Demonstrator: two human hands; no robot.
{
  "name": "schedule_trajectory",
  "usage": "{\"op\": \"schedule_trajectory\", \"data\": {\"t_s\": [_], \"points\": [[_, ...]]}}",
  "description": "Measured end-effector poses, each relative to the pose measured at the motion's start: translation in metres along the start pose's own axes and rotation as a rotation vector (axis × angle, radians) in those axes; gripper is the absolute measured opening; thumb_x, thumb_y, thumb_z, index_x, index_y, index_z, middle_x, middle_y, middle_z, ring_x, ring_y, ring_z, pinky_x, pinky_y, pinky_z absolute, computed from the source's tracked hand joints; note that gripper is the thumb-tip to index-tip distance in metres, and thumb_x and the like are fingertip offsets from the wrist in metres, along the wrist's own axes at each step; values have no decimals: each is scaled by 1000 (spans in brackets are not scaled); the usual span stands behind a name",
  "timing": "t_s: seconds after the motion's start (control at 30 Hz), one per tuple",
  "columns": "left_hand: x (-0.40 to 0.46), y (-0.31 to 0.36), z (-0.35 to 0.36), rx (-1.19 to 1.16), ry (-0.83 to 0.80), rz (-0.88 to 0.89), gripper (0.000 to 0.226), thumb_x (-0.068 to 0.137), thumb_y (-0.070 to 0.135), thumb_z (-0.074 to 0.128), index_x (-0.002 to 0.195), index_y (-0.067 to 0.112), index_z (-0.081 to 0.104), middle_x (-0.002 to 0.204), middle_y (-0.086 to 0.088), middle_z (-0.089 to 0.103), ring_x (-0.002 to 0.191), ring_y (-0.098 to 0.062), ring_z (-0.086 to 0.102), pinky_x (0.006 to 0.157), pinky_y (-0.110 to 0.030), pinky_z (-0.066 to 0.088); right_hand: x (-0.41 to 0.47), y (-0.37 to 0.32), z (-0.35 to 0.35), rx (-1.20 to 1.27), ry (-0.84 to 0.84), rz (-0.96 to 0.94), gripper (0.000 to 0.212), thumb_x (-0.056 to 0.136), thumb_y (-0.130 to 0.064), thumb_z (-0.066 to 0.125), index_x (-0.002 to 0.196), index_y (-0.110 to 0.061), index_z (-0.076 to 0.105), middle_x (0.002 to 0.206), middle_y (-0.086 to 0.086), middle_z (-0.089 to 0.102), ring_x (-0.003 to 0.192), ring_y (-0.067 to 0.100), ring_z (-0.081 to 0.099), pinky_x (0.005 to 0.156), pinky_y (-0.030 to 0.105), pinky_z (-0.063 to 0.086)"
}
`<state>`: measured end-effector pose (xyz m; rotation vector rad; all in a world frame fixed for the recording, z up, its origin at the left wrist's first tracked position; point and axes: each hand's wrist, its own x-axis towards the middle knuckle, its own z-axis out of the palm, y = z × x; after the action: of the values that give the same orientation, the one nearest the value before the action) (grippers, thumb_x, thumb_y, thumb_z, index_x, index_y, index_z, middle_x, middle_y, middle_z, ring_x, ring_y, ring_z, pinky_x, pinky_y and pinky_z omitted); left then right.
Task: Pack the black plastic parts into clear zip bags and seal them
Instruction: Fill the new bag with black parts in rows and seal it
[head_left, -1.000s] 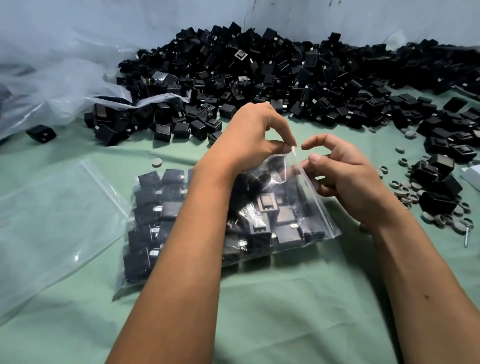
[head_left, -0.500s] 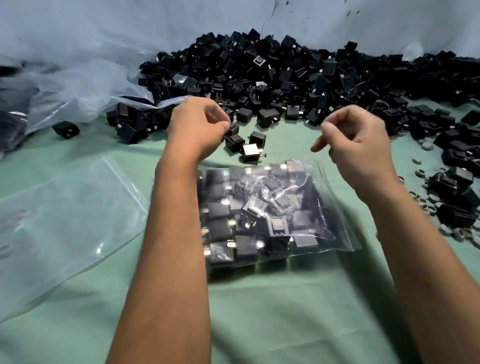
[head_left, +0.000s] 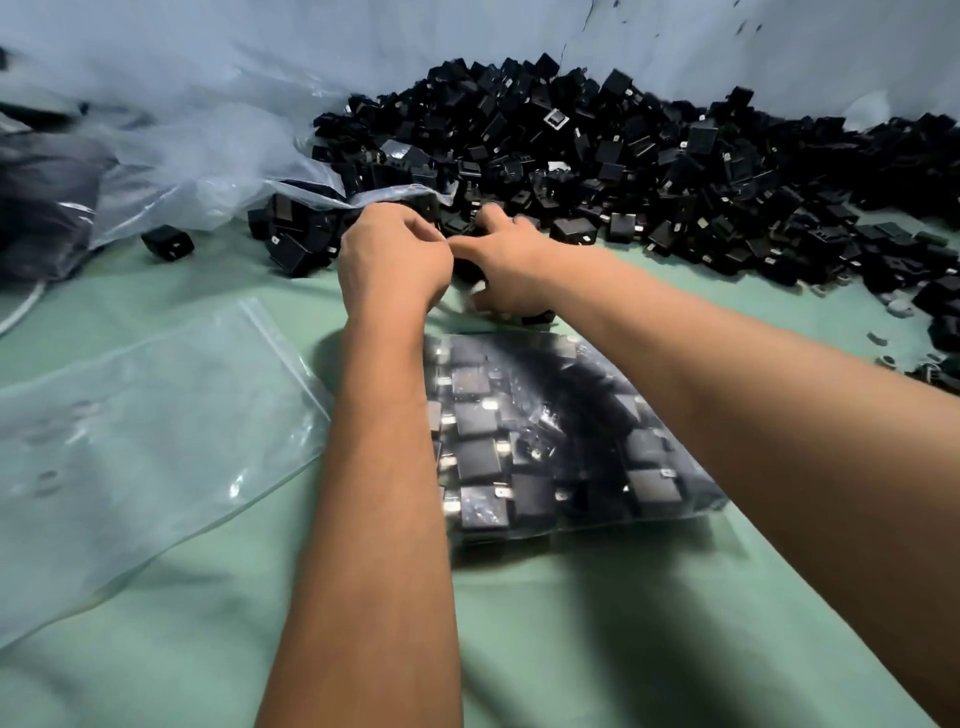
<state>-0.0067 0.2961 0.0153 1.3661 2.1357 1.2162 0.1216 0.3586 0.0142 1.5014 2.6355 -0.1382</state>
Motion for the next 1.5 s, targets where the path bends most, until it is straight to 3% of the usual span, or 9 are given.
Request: {"op": "schedule_trajectory", "data": {"t_s": [0.13,0.47,0.57,0.73,0.9,1.03,1.17,1.33,1.5], "points": [[-2,4,1,-14,-6,11,17,83,16,63,77,26,76,89,3,75,95,-21,69,89,-31,56,-2,6,0,108,77,-34,62,87,-26,80,139,-32,48,128,9,30,97,34,54,86,39,48],[-8,11,1,-112,-49,52,17,83,15,64,75,26,75,77,8,72,84,-16,72,84,-31,59,-43,47,-12,304,342,51,42,90,-33,79,128,-23,66,113,7,64,104,25,62,88,28,48],[-13,18,4,-145,-188,147,13,84,15,70,80,27,75,81,7,73,82,-12,71,79,-30,58,-81,68,-9,669,598,177,28,89,-32,80,113,-19,74,90,-4,75,79,8,69,75,22,55],[-36,42,22,-156,-577,390,23,90,8,73,91,31,78,95,8,74,90,-12,71,82,-33,60,-159,89,29,1170,873,412,15,95,-32,72,102,-20,68,94,4,75,73,20,77,51,29,55],[-63,62,53,-16,-849,550,38,99,8,63,110,42,77,118,12,67,99,7,60,90,-25,53,-191,95,72,1240,865,545,6,92,-24,76,89,-27,73,89,-6,73,67,10,67,56,25,51],[-73,67,65,57,-924,575,40,102,11,60,114,47,74,138,1,55,112,-11,65,97,-34,56,-188,92,66,1283,849,431,13,97,-16,70,95,-28,74,90,-7,74,75,9,66,72,31,58],[-71,66,66,84,-859,623,22,95,19,73,105,38,77,126,-1,60,113,-17,62,97,-34,52,-188,88,64,1291,754,378,35,93,-10,74,125,-22,64,109,4,73,92,22,73,81,43,64],[-65,67,54,-32,-736,723,12,83,14,85,92,22,84,98,8,73,97,-1,63,80,-7,43,-191,90,61,1138,664,312,42,82,-5,83,120,-17,70,106,-2,76,91,9,73,90,37,61],[-58,67,53,-98,-684,718,14,79,14,88,89,23,84,100,6,73,100,-9,65,92,-35,54,-201,94,57,1077,584,203,40,75,-8,91,109,-21,75,98,-4,78,80,7,67,76,34,54]]}}
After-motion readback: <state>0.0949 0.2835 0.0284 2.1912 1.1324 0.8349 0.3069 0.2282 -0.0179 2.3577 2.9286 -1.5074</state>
